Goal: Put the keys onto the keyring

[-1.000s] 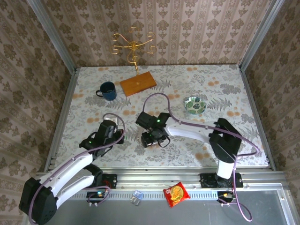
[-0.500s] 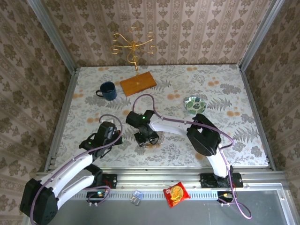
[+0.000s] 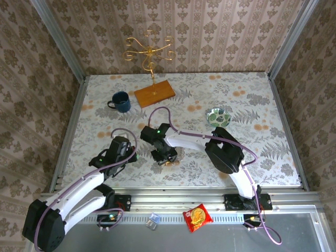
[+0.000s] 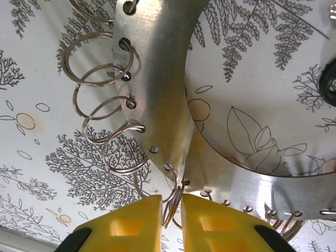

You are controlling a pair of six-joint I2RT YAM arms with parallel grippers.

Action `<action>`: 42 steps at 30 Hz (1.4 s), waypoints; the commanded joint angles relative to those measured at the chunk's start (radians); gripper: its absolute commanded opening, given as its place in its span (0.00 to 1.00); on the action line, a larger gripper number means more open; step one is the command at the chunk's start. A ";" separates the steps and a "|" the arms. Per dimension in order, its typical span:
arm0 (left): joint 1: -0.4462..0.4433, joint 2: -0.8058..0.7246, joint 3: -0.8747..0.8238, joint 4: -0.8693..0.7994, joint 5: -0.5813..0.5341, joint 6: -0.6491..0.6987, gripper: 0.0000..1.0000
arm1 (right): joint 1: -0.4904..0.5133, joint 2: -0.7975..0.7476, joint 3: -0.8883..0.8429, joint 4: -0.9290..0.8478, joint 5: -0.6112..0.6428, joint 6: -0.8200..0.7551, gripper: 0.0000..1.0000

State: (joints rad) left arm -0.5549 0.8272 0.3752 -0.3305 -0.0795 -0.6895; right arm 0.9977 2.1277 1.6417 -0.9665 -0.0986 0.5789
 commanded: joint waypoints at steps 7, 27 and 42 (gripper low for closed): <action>0.010 0.001 -0.002 -0.026 0.000 -0.016 0.08 | -0.001 0.035 0.032 -0.039 -0.040 -0.007 0.08; 0.038 -0.051 0.163 0.098 0.097 0.347 0.55 | -0.043 -0.444 -0.355 0.292 0.009 -0.304 0.00; 0.047 0.089 0.321 0.238 0.337 0.715 0.48 | -0.181 -0.612 -0.418 0.284 -0.075 -0.608 0.00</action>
State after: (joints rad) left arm -0.5152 0.9066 0.6540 -0.1379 0.1944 -0.0864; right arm 0.8326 1.5703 1.2308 -0.6865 -0.1501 0.0689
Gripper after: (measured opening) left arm 0.487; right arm 0.052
